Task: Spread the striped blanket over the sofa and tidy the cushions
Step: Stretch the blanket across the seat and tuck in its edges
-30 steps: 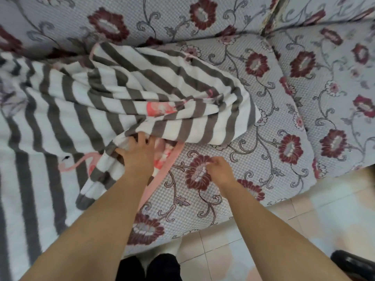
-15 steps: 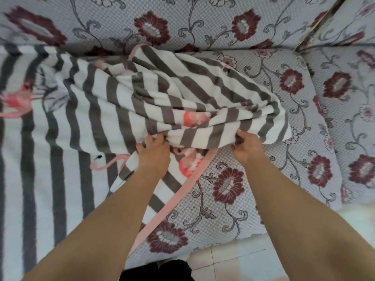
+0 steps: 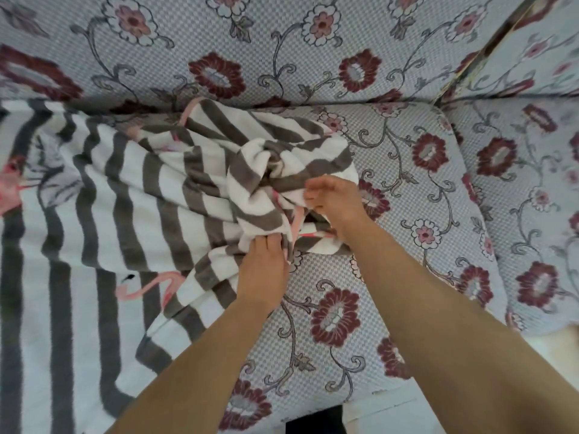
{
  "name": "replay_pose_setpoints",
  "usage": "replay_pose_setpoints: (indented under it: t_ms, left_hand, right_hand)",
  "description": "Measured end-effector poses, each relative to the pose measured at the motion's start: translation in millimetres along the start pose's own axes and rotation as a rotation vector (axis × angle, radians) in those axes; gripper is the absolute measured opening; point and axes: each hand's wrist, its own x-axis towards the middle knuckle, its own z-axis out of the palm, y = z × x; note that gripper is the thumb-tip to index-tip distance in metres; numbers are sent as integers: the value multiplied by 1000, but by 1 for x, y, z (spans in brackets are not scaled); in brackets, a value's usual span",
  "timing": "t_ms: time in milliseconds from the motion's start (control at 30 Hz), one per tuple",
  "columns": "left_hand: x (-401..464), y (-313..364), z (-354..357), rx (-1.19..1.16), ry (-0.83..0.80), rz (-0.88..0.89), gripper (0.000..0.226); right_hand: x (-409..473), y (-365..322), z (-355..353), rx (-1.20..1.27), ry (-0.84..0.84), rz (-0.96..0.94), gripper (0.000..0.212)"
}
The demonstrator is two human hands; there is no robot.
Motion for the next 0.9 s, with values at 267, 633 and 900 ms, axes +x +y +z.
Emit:
replay_pose_setpoints:
  t_ms: [267, 633, 900]
  left_hand:
    - [48, 37, 27, 291, -36, -342, 101]
    - [45, 12, -56, -100, -85, -523, 27]
    - [-41, 39, -67, 34, -810, -186, 9]
  right_hand:
    - [42, 79, -53, -374, 89, 286, 115]
    - [55, 5, -54, 557, -114, 421, 38]
    - [41, -68, -104, 674, -78, 110, 39]
